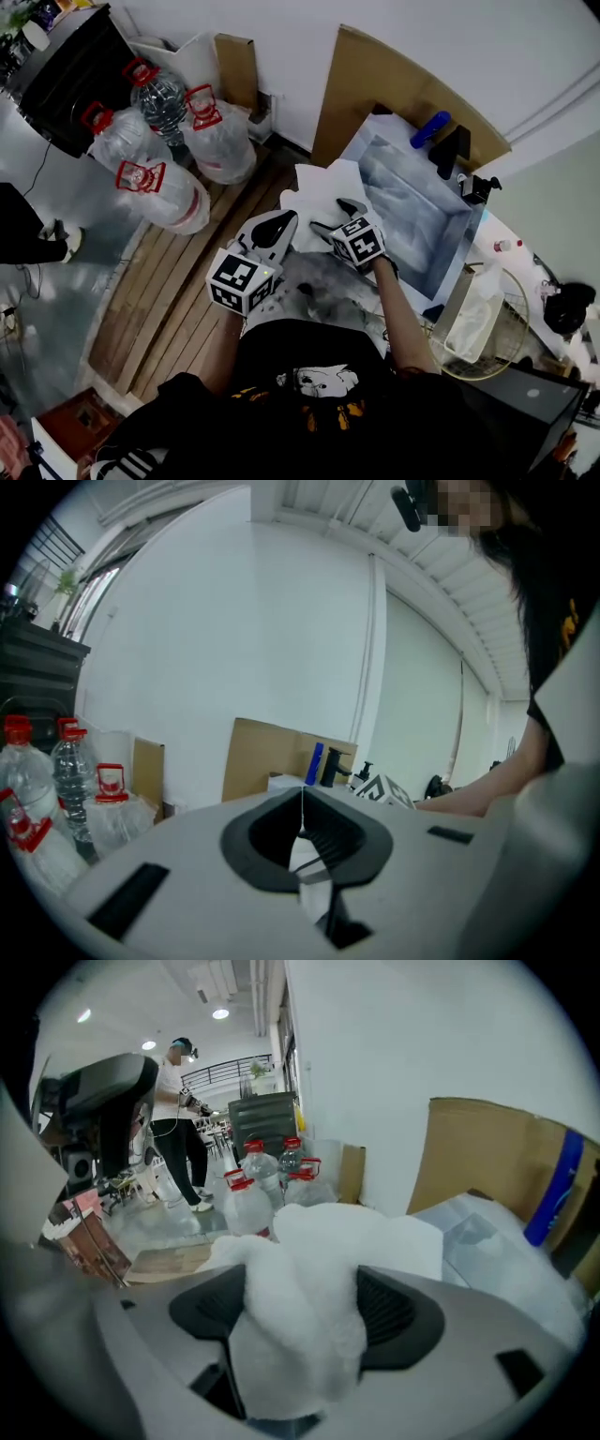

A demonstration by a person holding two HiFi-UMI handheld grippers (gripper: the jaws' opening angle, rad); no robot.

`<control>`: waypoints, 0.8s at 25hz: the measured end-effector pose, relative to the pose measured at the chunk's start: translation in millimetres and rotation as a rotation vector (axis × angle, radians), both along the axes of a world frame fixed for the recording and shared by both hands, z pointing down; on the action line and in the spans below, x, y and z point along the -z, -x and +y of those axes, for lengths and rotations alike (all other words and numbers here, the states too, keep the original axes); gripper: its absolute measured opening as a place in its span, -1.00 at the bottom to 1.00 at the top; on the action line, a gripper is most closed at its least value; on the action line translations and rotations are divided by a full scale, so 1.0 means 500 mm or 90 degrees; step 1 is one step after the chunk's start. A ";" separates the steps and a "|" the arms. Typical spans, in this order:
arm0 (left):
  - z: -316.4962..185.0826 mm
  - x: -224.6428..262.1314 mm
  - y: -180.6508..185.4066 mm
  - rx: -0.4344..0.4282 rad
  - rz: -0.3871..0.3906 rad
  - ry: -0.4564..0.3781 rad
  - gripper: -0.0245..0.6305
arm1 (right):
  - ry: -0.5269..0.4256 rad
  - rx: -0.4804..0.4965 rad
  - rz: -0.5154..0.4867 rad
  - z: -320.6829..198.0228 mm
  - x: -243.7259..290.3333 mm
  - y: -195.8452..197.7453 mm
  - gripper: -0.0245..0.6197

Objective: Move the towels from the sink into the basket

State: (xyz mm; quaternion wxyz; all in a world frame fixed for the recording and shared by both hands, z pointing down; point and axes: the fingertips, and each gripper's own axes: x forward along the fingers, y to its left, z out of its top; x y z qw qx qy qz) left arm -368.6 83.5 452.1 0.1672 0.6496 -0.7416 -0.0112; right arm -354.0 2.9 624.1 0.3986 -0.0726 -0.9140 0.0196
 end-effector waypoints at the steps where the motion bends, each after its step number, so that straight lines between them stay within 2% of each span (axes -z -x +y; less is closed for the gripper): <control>1: 0.003 -0.001 0.004 0.004 0.001 0.000 -0.90 | 0.010 -0.008 -0.005 -0.001 -0.002 0.002 0.24; 2: 0.005 -0.002 0.008 0.008 0.002 0.001 -0.90 | 0.021 -0.018 -0.010 -0.001 -0.004 0.003 0.23; 5: 0.002 -0.001 0.015 0.013 0.006 -0.003 -0.90 | 0.043 -0.063 -0.018 0.001 -0.005 -0.001 -0.12; 13: -0.034 0.012 -0.003 -0.016 -0.001 -0.015 -0.90 | 0.027 -0.127 -0.035 -0.005 0.024 -0.010 -0.57; 16: -0.049 0.021 -0.009 -0.030 -0.007 -0.018 -0.90 | 0.041 -0.156 -0.065 -0.020 0.064 -0.018 -0.66; 20: -0.063 0.039 -0.010 -0.048 -0.020 -0.021 -0.90 | 0.087 -0.204 -0.138 -0.041 0.145 -0.030 -0.70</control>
